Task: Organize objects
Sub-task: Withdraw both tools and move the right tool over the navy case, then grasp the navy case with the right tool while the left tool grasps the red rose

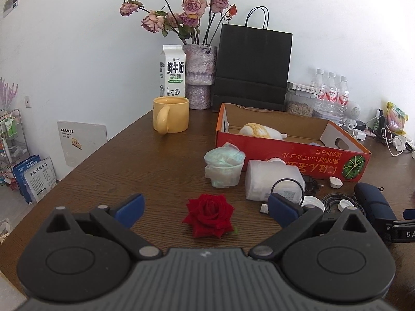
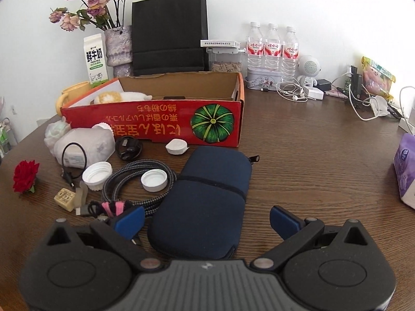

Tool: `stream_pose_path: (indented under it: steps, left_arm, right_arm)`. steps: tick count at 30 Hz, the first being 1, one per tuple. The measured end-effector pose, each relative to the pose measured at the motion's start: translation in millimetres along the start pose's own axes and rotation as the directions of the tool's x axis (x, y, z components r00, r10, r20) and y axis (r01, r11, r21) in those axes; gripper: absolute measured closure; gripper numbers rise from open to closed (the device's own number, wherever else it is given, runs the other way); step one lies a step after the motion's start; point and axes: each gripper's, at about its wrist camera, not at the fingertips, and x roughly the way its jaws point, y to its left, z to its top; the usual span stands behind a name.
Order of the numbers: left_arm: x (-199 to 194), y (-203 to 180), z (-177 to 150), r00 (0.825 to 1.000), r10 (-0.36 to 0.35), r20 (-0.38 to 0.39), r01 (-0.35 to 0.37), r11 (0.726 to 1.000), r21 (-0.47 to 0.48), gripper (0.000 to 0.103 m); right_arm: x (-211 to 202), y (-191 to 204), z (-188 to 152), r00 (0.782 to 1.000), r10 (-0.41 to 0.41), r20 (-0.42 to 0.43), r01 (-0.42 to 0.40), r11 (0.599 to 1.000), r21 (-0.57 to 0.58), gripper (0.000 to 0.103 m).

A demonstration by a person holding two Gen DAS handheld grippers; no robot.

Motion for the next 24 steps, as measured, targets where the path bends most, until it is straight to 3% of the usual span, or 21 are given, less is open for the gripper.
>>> stream_pose_path:
  steps: [17, 24]
  left_arm:
    - [5.8, 14.1, -7.1, 0.999, 0.026, -0.040, -0.027, 0.999, -0.020, 0.000]
    - [16.4, 15.6, -9.6, 0.997, 0.044, -0.066, -0.045, 0.999, -0.018, 0.000]
  right_arm:
    - [32.0, -8.3, 16.0, 0.998, -0.043, -0.043, 0.042, 0.999, -0.033, 0.002]
    - [45.6, -13.6, 14.0, 0.999, -0.008, -0.037, 0.008, 1.000, -0.004, 0.005]
